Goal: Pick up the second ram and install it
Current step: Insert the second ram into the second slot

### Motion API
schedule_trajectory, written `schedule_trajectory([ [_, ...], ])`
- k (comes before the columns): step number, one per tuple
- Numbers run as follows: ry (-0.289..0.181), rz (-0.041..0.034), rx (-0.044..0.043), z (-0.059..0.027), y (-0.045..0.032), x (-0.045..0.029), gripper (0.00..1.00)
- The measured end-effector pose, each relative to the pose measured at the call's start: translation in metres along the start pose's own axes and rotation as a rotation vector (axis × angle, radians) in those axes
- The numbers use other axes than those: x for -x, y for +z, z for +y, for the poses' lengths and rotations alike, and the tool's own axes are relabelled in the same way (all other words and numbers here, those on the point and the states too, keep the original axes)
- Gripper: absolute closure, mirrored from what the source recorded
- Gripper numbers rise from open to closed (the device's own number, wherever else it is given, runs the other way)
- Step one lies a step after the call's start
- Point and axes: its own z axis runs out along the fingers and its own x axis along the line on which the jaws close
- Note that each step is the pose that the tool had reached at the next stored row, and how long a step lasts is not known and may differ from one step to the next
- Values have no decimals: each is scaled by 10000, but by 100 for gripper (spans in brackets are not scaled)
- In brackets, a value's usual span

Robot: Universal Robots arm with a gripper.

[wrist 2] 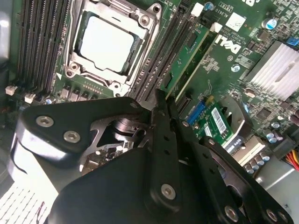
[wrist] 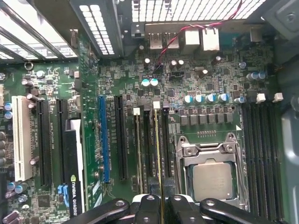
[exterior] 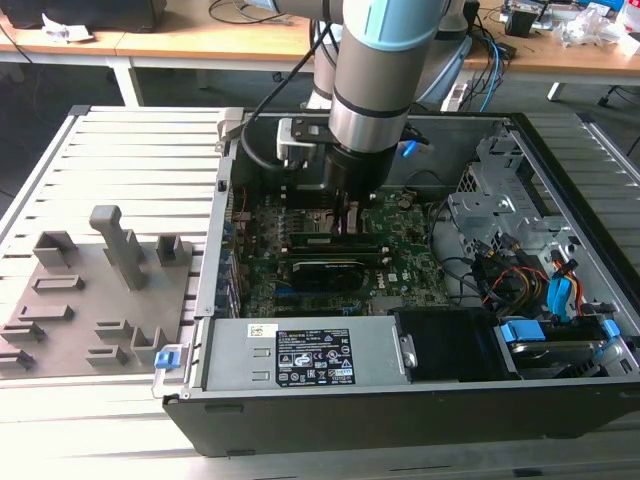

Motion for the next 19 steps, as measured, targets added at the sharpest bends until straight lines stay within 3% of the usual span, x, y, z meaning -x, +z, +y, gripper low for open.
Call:
schedule_trajectory([
  [2,1,-1,-1,-2,47,6,87],
  [19,0,0,0,-15,190,24,87],
])
